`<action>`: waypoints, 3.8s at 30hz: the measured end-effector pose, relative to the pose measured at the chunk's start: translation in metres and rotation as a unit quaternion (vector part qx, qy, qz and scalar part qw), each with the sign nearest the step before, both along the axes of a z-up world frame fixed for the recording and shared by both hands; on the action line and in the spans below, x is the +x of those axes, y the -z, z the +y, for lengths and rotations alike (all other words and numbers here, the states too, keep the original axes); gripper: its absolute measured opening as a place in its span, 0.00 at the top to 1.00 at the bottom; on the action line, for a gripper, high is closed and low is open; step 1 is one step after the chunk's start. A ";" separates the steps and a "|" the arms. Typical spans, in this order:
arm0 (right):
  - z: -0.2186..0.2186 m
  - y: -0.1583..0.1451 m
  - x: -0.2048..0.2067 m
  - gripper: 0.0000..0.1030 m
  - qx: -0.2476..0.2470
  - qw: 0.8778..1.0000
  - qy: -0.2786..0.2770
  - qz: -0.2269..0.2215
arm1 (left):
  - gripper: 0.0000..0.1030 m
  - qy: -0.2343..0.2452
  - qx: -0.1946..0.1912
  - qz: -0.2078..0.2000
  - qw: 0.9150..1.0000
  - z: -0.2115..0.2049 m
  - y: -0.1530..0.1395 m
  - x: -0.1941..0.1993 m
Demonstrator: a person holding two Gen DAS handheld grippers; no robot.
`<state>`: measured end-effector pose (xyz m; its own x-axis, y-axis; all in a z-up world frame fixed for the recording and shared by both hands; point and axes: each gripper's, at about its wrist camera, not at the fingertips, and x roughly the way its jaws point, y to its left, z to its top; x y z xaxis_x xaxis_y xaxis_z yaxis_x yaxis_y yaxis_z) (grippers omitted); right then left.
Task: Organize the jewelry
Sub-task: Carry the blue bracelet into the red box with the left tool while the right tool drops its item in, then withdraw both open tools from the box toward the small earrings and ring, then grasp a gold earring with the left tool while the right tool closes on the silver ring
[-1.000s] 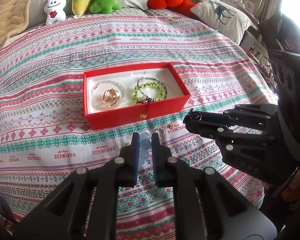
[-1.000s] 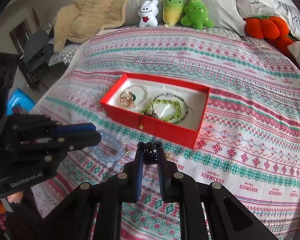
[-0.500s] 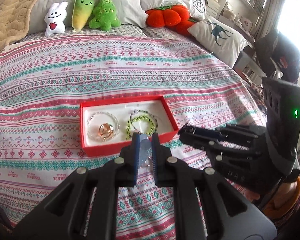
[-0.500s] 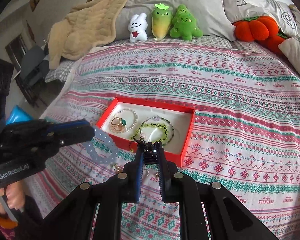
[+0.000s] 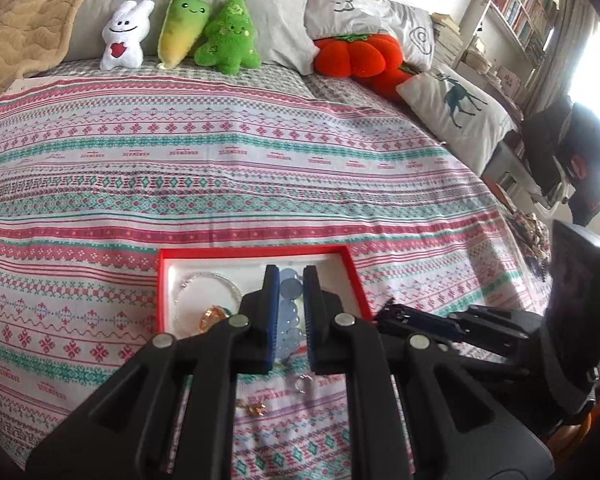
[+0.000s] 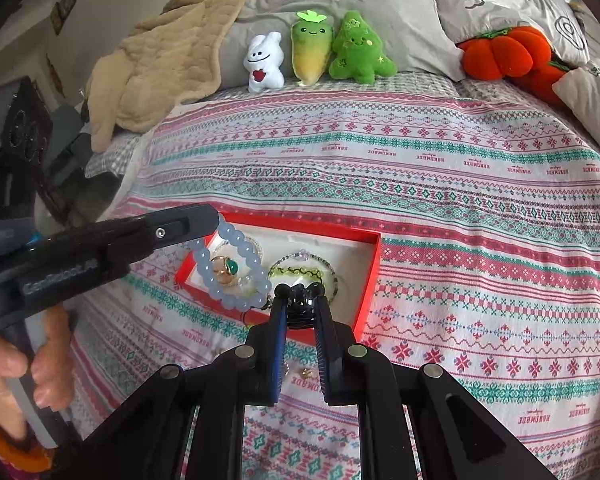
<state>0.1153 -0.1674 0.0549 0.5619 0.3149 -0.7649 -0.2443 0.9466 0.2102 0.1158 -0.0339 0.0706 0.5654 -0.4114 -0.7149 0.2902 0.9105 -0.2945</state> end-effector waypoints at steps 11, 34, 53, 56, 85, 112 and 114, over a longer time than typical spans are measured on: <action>0.008 0.007 0.018 0.87 0.000 1.000 -0.002 0.001 | 0.87 -0.048 0.059 0.038 0.996 0.022 0.035 0.024; 0.027 0.028 0.044 0.87 -0.025 0.999 0.006 0.020 | 0.48 -0.057 0.099 0.021 0.993 0.051 0.024 -0.012; 0.028 0.022 0.033 0.78 -0.032 0.999 0.001 0.011 | 0.21 -0.064 0.149 0.039 0.986 0.068 0.038 -0.031; 0.025 0.015 0.021 0.31 -0.039 0.999 0.000 0.000 | 0.19 -0.063 0.147 0.049 0.986 0.068 0.040 -0.035; -0.012 0.057 -0.043 0.26 -0.125 0.990 0.023 0.065 | 0.19 0.030 0.189 0.064 0.980 0.035 0.082 -0.088; 0.003 0.069 -0.044 0.26 -0.128 0.988 0.004 0.090 | 0.69 0.081 0.117 0.077 0.987 -0.017 0.107 -0.057; 0.006 0.070 -0.044 0.26 -0.129 0.988 0.003 0.091 | 0.75 0.080 0.127 0.073 0.986 -0.019 0.108 -0.056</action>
<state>0.0715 -0.1618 -0.0153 0.4095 0.0936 -0.9075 -0.2184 0.9759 0.0021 0.0596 -0.0533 -0.0369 0.3910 -0.2840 -0.8755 0.4071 0.9065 -0.1123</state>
